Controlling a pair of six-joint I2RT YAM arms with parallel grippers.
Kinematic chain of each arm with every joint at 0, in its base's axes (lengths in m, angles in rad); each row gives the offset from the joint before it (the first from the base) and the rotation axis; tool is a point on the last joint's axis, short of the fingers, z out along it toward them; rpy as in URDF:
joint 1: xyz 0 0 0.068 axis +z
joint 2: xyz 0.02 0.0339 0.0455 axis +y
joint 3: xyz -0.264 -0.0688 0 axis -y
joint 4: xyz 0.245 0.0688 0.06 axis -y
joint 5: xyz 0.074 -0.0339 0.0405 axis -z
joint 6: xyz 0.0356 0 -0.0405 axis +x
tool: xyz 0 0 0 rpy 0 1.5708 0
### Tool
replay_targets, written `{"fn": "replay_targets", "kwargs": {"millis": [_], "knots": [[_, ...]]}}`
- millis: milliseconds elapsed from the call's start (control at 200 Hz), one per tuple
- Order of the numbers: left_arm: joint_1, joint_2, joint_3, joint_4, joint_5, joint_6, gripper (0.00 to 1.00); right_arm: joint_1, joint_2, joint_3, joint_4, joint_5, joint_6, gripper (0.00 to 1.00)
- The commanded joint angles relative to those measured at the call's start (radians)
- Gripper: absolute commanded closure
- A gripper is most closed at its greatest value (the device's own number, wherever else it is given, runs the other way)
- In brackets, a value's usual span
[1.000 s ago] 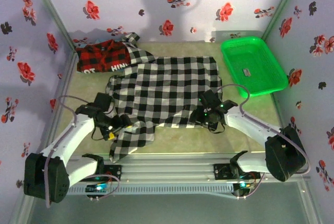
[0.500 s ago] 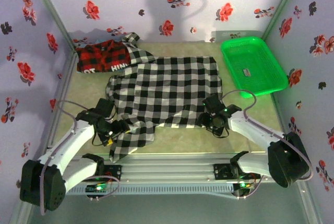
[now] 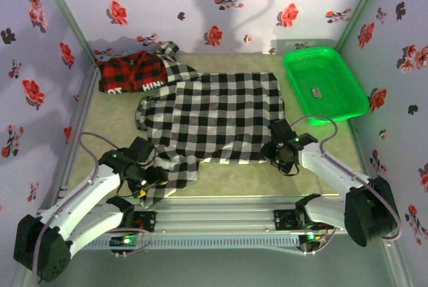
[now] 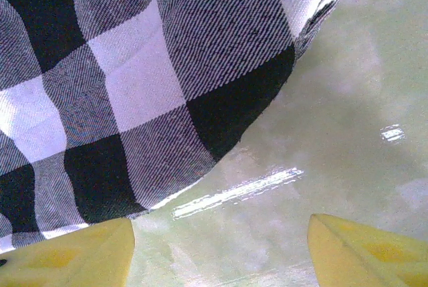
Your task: Fold and stack the long sleeve shirts
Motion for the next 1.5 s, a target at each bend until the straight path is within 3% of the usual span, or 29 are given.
{"fn": "replay_targets", "kwargs": {"millis": [0, 260, 600, 865, 1300, 1495], "knots": [[-0.042, -0.005, 0.006, -0.091, -0.1, -0.071, 0.26, -0.005, -0.006, -0.004, -0.023, 0.001, -0.012, 0.3], [-0.062, 0.083, -0.032, 0.053, -0.101, -0.078, 0.31, -0.007, 0.031, 0.01, -0.005, -0.012, -0.024, 0.3], [-0.062, 0.1, -0.076, 0.082, -0.102, -0.081, 0.38, -0.012, 0.017, 0.014, -0.021, -0.003, -0.032, 0.3], [-0.061, -0.011, -0.082, 0.137, -0.042, -0.108, 0.85, -0.054, -0.029, 0.018, 0.002, -0.005, -0.023, 0.32], [-0.058, -0.107, 0.082, -0.001, -0.062, -0.072, 0.99, -0.055, -0.017, -0.028, 0.061, -0.058, 0.012, 0.43], [-0.056, -0.105, 0.107, -0.032, -0.081, -0.059, 1.0, -0.054, 0.029, -0.043, 0.145, -0.06, 0.018, 0.52]]}}
